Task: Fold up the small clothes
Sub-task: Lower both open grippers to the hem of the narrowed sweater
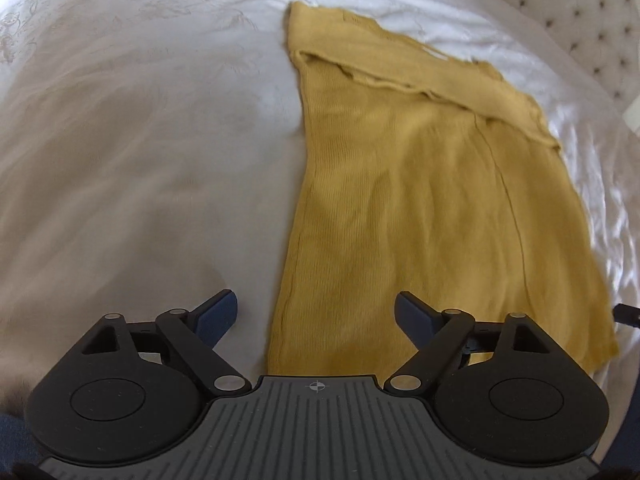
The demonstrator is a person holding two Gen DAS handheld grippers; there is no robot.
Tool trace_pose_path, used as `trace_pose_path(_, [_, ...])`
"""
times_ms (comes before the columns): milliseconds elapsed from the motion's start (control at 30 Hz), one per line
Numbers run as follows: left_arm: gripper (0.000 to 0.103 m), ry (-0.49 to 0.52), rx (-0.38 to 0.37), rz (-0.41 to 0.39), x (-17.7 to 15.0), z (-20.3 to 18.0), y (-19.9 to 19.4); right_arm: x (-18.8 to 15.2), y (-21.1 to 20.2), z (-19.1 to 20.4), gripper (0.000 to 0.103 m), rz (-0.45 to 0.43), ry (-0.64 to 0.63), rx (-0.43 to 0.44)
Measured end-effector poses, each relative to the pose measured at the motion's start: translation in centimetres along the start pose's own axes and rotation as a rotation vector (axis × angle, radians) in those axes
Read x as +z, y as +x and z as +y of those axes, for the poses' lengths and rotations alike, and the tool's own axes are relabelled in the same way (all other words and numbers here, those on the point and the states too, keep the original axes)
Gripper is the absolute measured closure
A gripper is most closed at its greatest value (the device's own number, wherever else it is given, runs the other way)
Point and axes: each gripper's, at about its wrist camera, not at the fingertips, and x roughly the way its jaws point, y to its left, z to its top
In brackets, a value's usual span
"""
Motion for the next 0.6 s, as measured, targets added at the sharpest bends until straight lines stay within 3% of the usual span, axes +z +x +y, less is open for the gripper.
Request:
trace_pose_path(200, [0.017, 0.03, 0.023, 0.07, -2.2, 0.3, 0.6, -3.0, -0.2, -0.9, 0.02, 0.061, 0.048, -0.009])
trace_pose_path(467, [0.017, -0.016, 0.003, 0.093, -2.6, 1.0, 1.3, -3.8, 1.0, -0.4, 0.015, 0.095, 0.022, 0.024])
trace_pose_path(600, [0.011, 0.014, 0.0, 0.11, -2.5, 0.6, 1.7, -3.8, 1.5, -0.6, 0.01, 0.095, 0.036, 0.046])
